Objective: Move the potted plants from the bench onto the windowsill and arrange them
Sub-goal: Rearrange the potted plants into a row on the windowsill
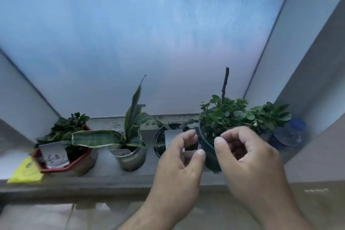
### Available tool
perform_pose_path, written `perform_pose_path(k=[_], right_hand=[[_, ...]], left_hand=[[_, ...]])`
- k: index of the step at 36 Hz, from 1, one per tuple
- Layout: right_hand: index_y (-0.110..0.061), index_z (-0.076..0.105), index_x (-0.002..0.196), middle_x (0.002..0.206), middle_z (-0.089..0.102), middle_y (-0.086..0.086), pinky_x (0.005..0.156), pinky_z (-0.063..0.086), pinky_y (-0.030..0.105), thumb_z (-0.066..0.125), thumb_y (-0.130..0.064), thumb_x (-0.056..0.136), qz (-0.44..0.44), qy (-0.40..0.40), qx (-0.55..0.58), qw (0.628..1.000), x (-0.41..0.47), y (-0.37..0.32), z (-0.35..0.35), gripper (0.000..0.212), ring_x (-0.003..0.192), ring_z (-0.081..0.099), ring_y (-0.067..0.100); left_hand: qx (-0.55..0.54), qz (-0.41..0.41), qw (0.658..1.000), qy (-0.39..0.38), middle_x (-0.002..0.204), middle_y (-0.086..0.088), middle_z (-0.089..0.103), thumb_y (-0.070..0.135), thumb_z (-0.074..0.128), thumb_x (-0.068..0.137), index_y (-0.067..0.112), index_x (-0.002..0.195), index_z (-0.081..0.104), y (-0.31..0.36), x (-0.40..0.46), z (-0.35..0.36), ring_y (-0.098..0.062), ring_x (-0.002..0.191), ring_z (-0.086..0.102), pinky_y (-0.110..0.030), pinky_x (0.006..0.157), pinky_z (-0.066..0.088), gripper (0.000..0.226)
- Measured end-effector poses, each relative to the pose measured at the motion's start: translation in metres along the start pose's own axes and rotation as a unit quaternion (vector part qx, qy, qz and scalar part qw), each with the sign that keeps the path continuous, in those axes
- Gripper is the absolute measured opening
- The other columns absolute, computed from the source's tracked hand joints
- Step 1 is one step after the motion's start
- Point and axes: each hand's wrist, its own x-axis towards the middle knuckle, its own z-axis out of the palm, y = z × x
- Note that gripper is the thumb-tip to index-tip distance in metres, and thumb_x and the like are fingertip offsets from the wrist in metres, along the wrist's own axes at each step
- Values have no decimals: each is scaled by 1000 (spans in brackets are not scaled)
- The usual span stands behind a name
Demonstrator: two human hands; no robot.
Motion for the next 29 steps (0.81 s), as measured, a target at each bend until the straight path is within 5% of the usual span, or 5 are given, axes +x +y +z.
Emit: perform_pose_path(k=[4, 12, 18, 29], right_hand=[[-32, 64, 78, 77, 68, -15, 59, 47, 20, 67, -39, 84, -16, -49, 39, 998, -7, -14, 31, 10, 77, 63, 1], [-29, 65, 78, 76, 68, -16, 60, 48, 26, 65, -37, 87, -33, -148, 116, 982, -17, -56, 115, 12, 74, 62, 3], [-30, 66, 83, 75, 68, -19, 59, 45, 15, 66, -32, 89, -26, -230, 182, 956, -45, -97, 176, 7, 73, 63, -2], [-33, 68, 104, 87, 70, -19, 68, 46, 8, 66, -33, 92, -46, -307, 132, 941, -64, -98, 196, 12, 88, 61, -11]], left_hand=[[-13, -10, 996, 83, 117, 24, 65, 18, 65, 94, 37, 119, 60, 3, -6, -41, -2, 96, 68, -34, 87, 59, 32], [-46, -16, 965, 258, 117, 13, 69, 11, 63, 93, 30, 117, 62, 17, -37, -139, -9, 98, 72, -28, 75, 59, 31], [-35, -16, 922, 386, 115, 6, 71, 8, 60, 95, 29, 116, 64, 24, -95, -209, -12, 97, 73, -39, 82, 57, 29], [-21, -87, 909, 407, 119, 8, 67, 9, 62, 95, 25, 123, 60, 3, -103, -257, -11, 107, 69, -38, 91, 55, 31]])
